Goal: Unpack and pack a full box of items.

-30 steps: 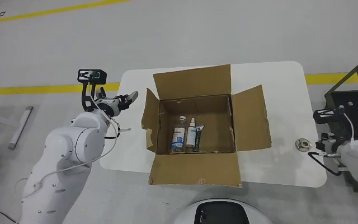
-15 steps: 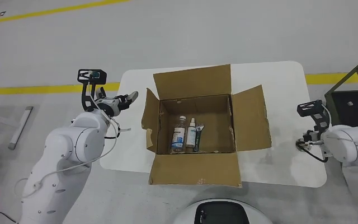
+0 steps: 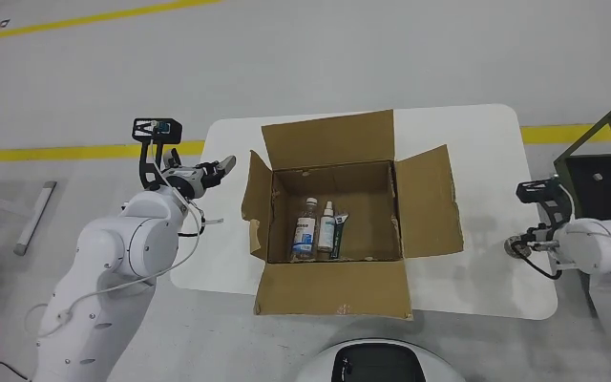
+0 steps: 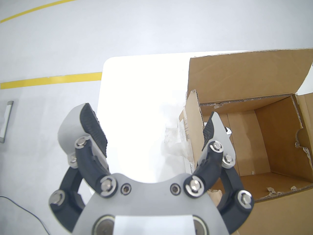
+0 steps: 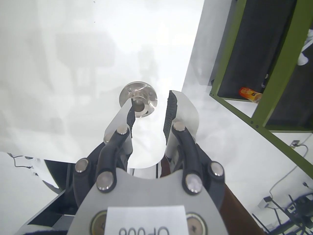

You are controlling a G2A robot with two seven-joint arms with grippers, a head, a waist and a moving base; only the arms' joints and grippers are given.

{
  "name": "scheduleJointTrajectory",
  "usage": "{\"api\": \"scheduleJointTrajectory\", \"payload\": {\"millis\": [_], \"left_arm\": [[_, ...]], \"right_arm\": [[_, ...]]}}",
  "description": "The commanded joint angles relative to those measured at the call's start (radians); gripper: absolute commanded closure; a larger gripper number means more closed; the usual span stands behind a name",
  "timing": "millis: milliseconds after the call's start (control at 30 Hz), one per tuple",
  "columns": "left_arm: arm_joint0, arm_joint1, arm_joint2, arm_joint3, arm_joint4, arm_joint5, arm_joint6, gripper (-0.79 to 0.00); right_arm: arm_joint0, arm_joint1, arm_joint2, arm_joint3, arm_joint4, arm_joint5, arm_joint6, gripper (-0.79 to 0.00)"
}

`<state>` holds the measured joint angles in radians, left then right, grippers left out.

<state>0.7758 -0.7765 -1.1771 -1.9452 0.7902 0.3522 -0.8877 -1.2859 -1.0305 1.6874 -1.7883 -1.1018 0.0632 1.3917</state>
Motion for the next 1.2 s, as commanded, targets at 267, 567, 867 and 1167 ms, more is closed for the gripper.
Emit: {"api": "scheduleJointTrajectory", "payload": {"millis": [267,567,867,1167], "left_arm": [[0.000,0.000,0.000,0.000,0.000,0.000,0.000,-0.785],[0.000,0.000,0.000,0.000,0.000,0.000,0.000,-0.785],[0.000,0.000,0.000,0.000,0.000,0.000,0.000,-0.785],[0.000,0.000,0.000,0.000,0.000,0.000,0.000,-0.785]], "right_arm": [[-0.013,0.002,0.002,0.026,0.025,-0.007,-0.031,-0.314],[-0.006,0.002,-0.021,0.038,0.044,-0.014,-0.055,-0.323],[-0.004,0.004,-0.036,0.055,0.034,-0.011,-0.065,-0.339],[-0.004,0.004,-0.055,0.067,0.025,0.002,-0.074,-0.345]]}}
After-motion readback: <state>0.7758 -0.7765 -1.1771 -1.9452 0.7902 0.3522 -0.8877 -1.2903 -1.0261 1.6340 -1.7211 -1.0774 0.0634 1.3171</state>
